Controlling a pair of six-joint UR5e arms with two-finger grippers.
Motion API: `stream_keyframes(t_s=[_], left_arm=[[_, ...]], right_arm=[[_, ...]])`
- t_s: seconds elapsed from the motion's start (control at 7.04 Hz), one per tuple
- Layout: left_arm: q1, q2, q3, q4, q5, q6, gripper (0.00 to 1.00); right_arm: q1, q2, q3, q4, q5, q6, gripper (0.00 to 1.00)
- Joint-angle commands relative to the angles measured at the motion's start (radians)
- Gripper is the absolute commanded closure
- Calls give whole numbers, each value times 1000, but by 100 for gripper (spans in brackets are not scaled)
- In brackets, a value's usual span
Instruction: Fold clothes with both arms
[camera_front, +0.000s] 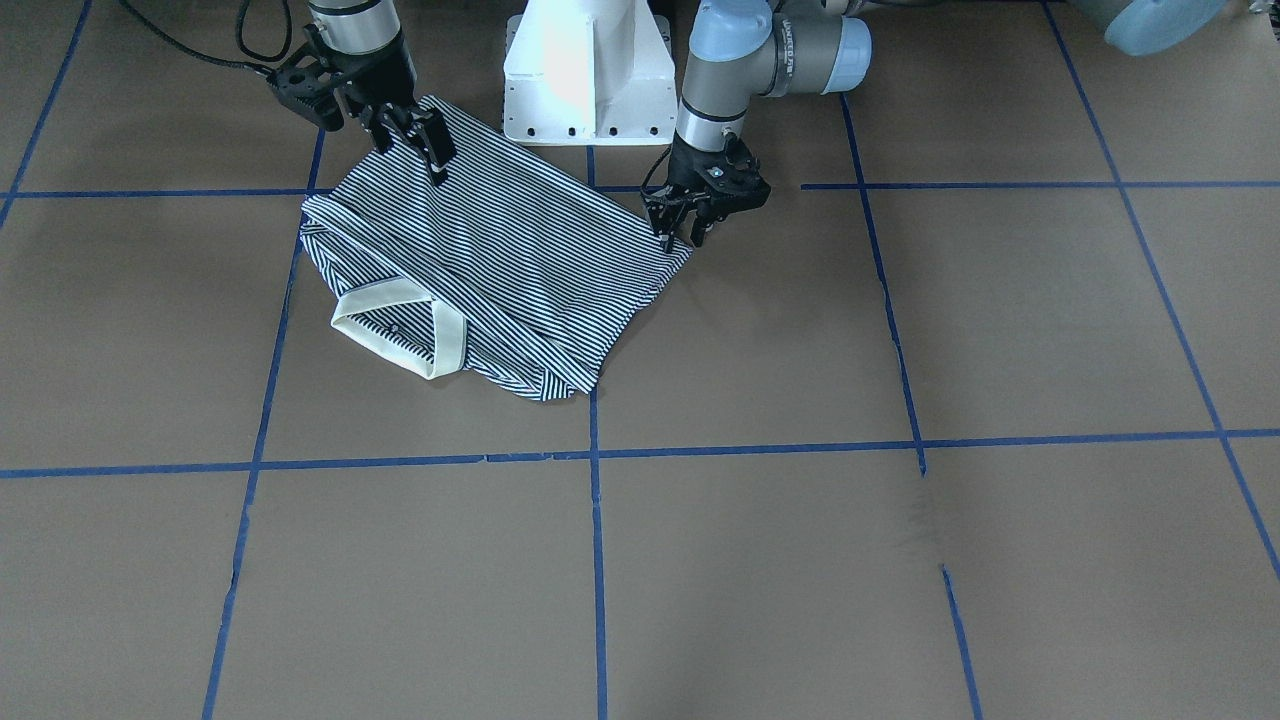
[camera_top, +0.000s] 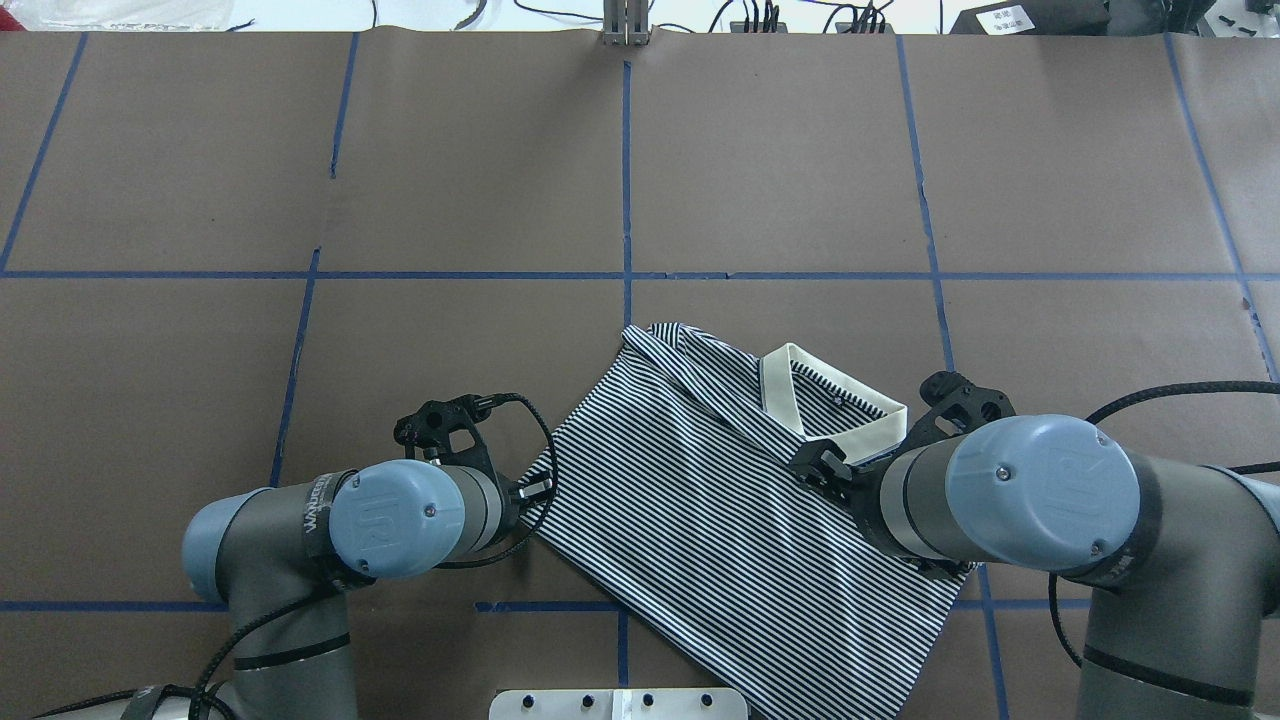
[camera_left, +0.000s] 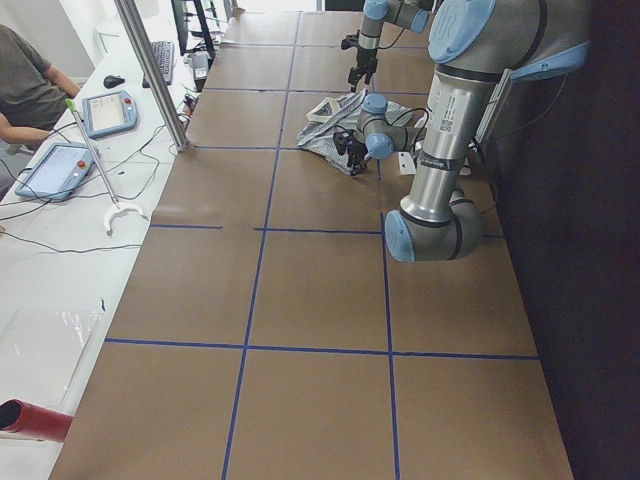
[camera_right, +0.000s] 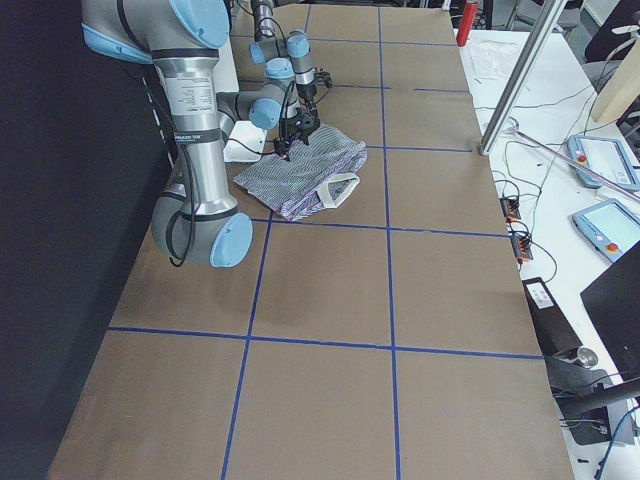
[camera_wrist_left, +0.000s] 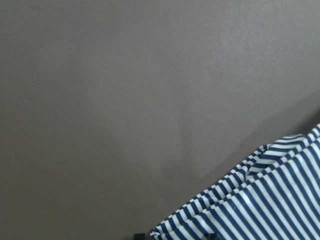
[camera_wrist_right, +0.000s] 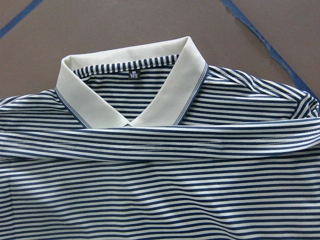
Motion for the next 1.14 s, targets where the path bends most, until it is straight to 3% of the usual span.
stream_keyframes(t_s=[0.0,0.14,0.43,0.71,0.99], left_arm=[[0,3,2,0,3,1,64],[0,5,2,0,5,1,71],[1,10,-2,8,5,1,100],[-6,3,-27,92,7,4,100],[-101,-4,-47,98,3,129,100]], right_arm=[[1,0,0,0,0,1,0],[1,0,0,0,0,1,0],[2,0,0,-2,0,1,0],[2,6,3,-12,0,1,0],[14,7,6,-12,2,1,0]])
